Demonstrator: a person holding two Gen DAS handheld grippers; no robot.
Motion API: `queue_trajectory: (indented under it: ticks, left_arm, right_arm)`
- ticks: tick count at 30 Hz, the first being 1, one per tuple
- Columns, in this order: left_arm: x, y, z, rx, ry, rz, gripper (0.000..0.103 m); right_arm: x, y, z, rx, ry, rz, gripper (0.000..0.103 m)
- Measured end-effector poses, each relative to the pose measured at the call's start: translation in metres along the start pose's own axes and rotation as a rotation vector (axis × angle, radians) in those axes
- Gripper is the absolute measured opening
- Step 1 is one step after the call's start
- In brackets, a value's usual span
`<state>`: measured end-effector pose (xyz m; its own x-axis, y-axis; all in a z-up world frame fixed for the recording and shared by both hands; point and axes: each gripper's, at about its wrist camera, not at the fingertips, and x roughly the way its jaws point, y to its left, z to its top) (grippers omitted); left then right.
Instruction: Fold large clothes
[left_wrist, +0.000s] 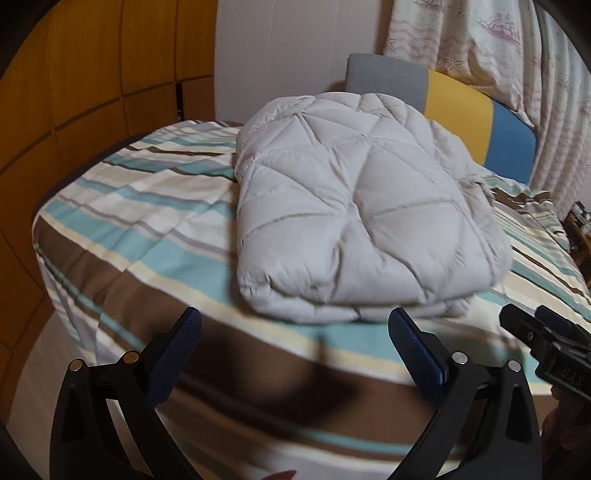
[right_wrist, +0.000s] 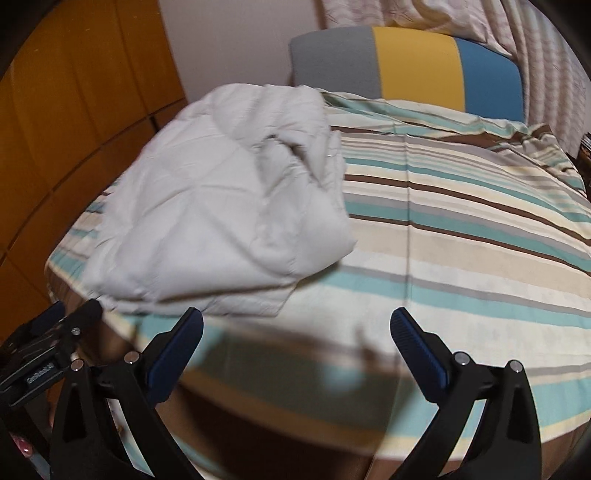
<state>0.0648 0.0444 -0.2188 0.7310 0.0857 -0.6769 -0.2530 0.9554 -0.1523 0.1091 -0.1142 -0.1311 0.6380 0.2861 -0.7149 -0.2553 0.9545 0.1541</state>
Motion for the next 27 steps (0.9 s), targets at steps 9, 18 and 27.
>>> queue_trajectory:
  ticks: [9,18,27]
  left_arm:
    - [-0.061,-0.005,-0.009,0.030,-0.136,0.052,0.100]
    - [-0.102,-0.007,-0.017,0.038,-0.206,0.053,0.100]
    - [-0.108,-0.006,-0.024,0.027,-0.197,0.048,0.100]
  right_arm:
    - [-0.056,0.019,-0.013,-0.059,-0.086,0.035,0.101]
    - [-0.101,0.034,-0.023,-0.102,-0.161,0.042,0.101]
    - [-0.112,0.037,-0.025,-0.118,-0.186,0.024,0.101]
